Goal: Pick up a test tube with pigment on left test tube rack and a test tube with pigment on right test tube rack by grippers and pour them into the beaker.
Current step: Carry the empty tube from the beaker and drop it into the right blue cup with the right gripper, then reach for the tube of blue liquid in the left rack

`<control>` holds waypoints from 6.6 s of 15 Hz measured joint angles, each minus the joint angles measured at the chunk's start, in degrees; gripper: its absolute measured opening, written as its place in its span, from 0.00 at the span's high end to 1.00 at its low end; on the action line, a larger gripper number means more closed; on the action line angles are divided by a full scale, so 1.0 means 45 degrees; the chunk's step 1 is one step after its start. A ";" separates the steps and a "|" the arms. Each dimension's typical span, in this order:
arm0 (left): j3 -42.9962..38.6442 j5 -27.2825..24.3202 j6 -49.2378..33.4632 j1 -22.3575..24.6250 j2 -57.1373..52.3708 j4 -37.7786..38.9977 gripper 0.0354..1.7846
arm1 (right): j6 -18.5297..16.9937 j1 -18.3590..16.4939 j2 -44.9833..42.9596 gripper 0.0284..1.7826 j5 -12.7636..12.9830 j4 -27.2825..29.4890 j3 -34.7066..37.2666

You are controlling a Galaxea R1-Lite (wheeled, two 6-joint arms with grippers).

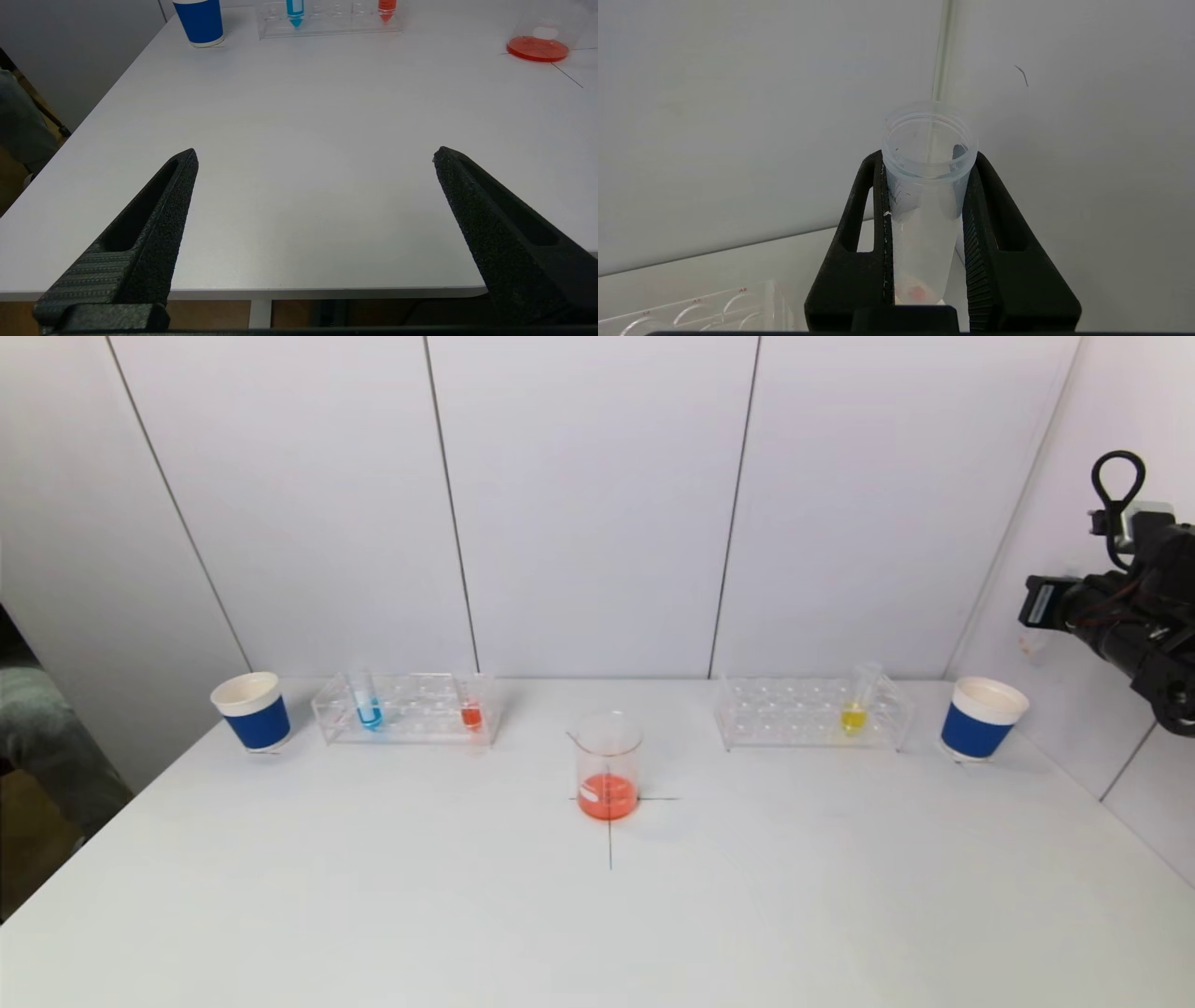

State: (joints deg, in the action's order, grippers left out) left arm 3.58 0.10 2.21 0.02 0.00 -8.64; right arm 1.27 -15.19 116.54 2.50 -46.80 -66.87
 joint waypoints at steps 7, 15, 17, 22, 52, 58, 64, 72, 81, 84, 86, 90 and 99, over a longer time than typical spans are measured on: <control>0.0000 0.0000 -0.0003 0.0000 0.0000 0.0005 0.01 | 0.0089 0.0116 0.1005 0.74 0.0024 -0.0680 0.0558; 0.0005 0.0000 -0.0003 0.0000 0.0000 0.0005 0.01 | 0.0157 0.0154 0.1734 0.74 0.0068 -0.1745 0.1184; 0.0005 0.0003 -0.0003 0.0000 0.0000 0.0005 0.01 | 0.0195 0.0154 0.1842 0.74 0.0062 -0.1764 0.1273; 0.0005 0.0000 -0.0008 -0.0005 0.0000 0.0005 0.01 | 0.0233 0.0187 0.2032 0.74 0.0068 -0.1978 0.1514; 0.0000 0.0003 -0.0003 0.0000 0.0000 0.0005 0.01 | 0.0336 0.0192 0.2099 0.05 0.0125 -0.2549 0.1929; 0.0000 -0.0005 -0.0008 -0.0005 0.0000 0.0005 0.01 | 0.0336 0.0203 0.1758 0.00 0.0008 -0.2517 0.2053; 0.0000 -0.0005 -0.0008 0.0000 0.0000 0.0000 0.01 | 0.0152 0.0718 0.0122 0.00 0.0005 -0.2522 0.2817; 0.0005 0.0000 -0.0008 -0.0005 0.0000 0.0011 0.01 | -0.0024 0.1287 -0.2850 0.01 -0.0534 -0.2498 0.4250; -0.0014 0.0003 -0.0008 -0.0005 0.0000 0.0022 0.01 | -0.0298 0.2836 -0.6280 0.01 -0.0341 -0.2579 0.7675; -0.0014 0.0008 -0.0003 0.0000 0.0000 0.0022 0.01 | -0.0287 0.3254 -0.8222 0.01 0.0171 -0.2720 0.9769; -0.0014 0.0014 -0.0003 0.0000 0.0000 0.0022 0.01 | -0.0287 0.3416 -0.9771 0.01 0.0452 -0.2695 1.1153; -0.0014 0.0014 -0.0003 0.0000 0.0000 0.0022 0.01 | -0.0282 0.3503 -1.3342 0.01 0.0577 -0.1777 1.3147; -0.0003 0.0008 -0.0003 0.0000 0.0000 0.0011 0.01 | -0.0488 0.3459 -2.4080 0.01 0.0436 0.8937 1.3133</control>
State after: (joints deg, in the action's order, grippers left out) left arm 3.57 0.13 2.19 0.02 0.00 -8.59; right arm -0.93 0.38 8.18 4.46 -6.58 -7.77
